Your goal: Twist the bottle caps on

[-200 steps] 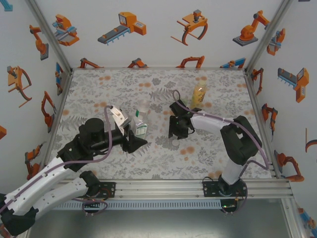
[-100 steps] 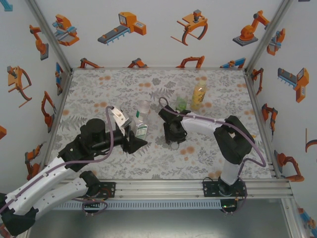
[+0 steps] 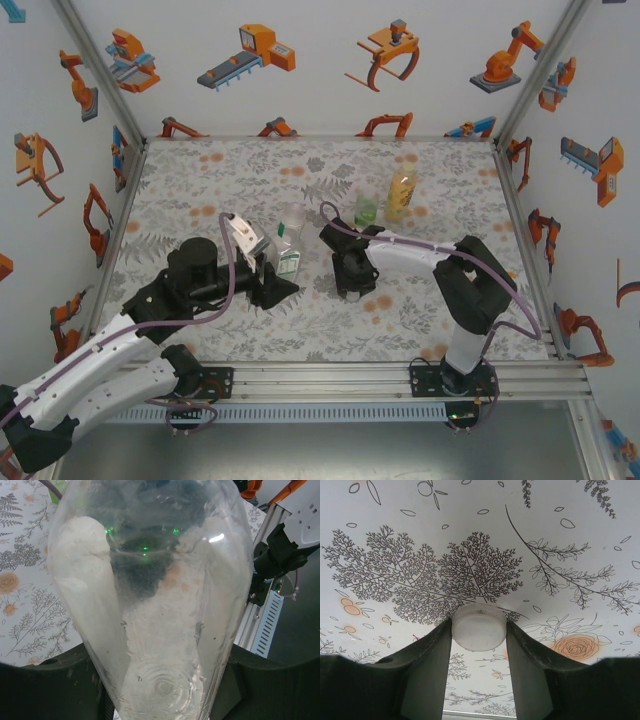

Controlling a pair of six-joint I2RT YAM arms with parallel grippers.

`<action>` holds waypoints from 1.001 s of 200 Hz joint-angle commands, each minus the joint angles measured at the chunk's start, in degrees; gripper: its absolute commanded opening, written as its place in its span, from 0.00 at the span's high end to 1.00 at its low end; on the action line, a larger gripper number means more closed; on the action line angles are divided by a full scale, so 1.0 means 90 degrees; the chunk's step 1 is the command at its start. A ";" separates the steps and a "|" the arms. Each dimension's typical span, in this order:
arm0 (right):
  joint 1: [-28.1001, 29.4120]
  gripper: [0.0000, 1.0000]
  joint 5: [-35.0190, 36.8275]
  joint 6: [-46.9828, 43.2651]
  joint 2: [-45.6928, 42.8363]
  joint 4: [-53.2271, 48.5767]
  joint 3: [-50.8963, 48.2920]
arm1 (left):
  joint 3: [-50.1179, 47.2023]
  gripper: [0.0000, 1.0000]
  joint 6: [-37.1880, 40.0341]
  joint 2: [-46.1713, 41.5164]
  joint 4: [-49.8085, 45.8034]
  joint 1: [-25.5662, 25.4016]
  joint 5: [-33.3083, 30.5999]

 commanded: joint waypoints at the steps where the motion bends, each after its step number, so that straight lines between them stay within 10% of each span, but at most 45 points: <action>1: 0.0053 0.57 0.0050 0.0067 -0.0090 -0.0285 -0.0103 | -0.0042 0.98 -0.0095 -0.0025 0.0246 0.0050 0.0068; 97: -0.0039 0.67 0.0119 -0.0461 -0.1157 -0.0396 -0.0010 | -0.0204 1.00 0.0751 -0.0257 -0.0137 0.0050 0.0210; 200: -0.0084 0.88 -0.1442 -0.3485 -0.4004 0.0237 -0.0190 | 0.0435 0.99 0.3064 0.0155 -0.2140 0.0041 0.0810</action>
